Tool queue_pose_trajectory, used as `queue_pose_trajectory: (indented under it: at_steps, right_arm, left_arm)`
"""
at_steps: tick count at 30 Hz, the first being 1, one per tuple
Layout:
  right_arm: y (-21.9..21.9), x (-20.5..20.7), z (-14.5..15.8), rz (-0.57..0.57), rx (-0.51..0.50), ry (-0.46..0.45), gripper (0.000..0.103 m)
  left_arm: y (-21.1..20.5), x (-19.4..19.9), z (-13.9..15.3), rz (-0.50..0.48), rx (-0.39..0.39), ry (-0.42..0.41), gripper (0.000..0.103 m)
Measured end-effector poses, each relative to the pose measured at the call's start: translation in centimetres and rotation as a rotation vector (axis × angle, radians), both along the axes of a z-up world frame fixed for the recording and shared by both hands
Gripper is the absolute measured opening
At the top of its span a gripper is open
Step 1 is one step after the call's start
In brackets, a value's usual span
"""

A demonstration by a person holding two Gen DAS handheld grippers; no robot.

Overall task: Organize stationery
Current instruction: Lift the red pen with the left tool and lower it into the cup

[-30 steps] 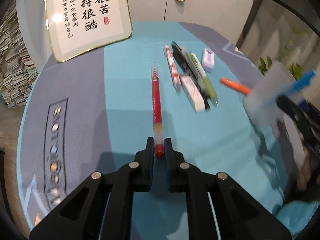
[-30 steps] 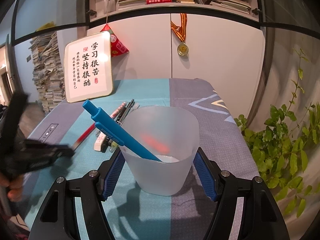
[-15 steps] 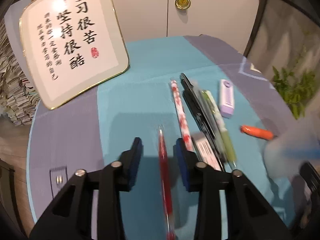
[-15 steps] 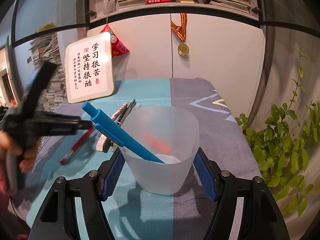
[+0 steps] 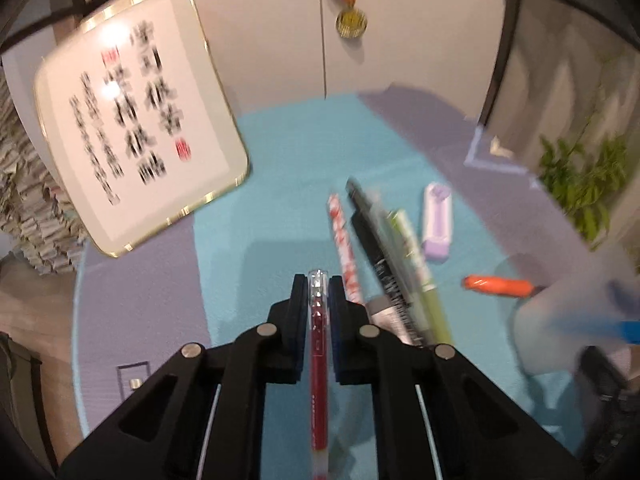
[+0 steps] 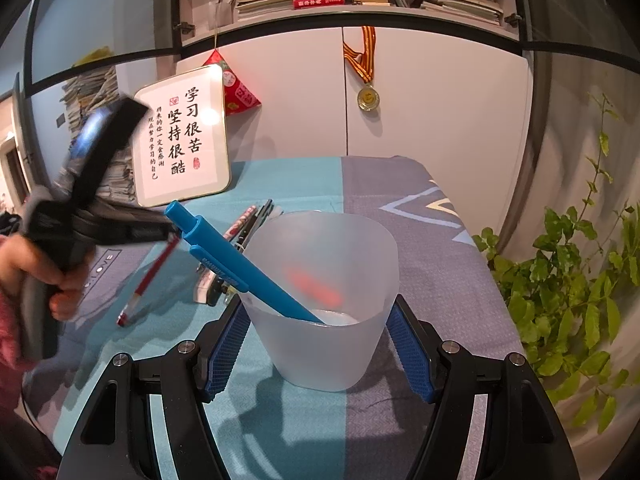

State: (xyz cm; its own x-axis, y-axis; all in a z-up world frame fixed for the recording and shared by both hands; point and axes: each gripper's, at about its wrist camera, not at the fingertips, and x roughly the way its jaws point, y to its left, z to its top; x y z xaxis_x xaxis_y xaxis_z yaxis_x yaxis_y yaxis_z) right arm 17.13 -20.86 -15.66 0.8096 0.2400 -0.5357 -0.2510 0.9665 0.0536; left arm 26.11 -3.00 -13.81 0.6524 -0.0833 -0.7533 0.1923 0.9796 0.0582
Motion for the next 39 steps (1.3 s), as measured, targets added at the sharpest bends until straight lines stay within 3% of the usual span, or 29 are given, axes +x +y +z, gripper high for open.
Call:
queue_pose_trajectory:
  at_steps: [9, 22, 33, 39]
  right_arm:
    - [0.0, -0.1, 0.1, -0.003, 0.005, 0.002, 0.071]
    - [0.1, -0.3, 0.2, 0.002, 0.005, 0.002, 0.071]
    - [0.2, -0.5, 0.2, 0.005, 0.003, 0.001, 0.071]
    - [0.2, -0.4, 0.2, 0.006, 0.004, 0.002, 0.071]
  left_arm:
    - [-0.7, -4.5, 5.3, -0.052, -0.029, -0.140, 0.008]
    - [-1.8, -6.4, 8.0, -0.093, -0.056, -0.203, 0.008]
    - [-5.1, -9.5, 13.7, -0.242, -0.245, -0.300, 0.008]
    - [-7.2, -10.0, 14.8, -0.289, -0.313, -0.307, 0.008]
